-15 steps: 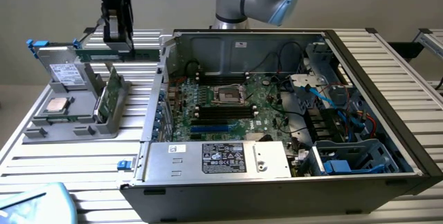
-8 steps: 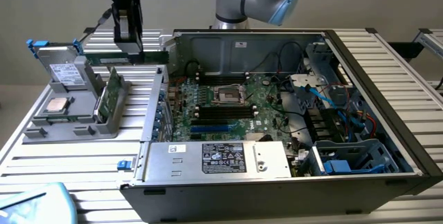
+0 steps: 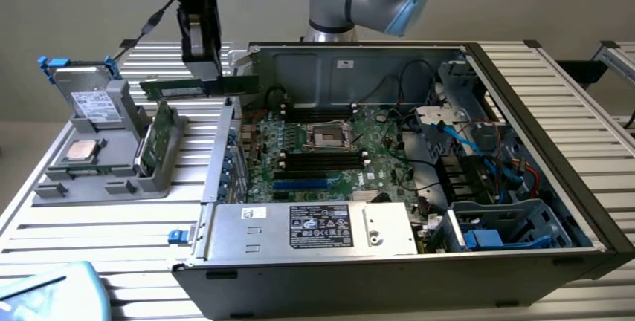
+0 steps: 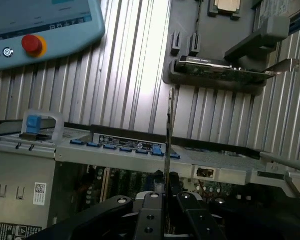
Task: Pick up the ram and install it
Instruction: 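Pick up the ram and move it above insertion slot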
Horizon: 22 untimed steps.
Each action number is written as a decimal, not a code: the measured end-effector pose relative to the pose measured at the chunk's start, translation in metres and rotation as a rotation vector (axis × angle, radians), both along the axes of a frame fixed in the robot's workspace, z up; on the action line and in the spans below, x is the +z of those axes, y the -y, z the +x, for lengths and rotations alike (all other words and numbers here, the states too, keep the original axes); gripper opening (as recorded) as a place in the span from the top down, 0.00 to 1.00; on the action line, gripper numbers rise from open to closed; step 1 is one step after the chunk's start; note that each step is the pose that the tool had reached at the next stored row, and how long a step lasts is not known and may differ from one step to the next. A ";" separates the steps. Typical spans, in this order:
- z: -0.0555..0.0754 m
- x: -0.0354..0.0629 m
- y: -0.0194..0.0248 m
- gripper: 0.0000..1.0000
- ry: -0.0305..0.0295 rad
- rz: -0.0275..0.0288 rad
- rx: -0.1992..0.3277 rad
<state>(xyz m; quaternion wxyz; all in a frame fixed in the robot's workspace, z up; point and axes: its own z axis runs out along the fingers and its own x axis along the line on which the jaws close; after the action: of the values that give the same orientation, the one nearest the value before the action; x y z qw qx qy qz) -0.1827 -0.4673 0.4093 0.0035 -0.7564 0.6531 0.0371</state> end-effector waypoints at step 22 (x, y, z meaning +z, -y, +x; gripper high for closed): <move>0.075 0.0009 0.0013 0.85 0.0165 0.0025 -0.005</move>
<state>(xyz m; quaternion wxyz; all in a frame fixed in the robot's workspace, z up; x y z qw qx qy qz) -0.1081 -0.4686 0.4102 0.0099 -0.7549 0.6550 0.0317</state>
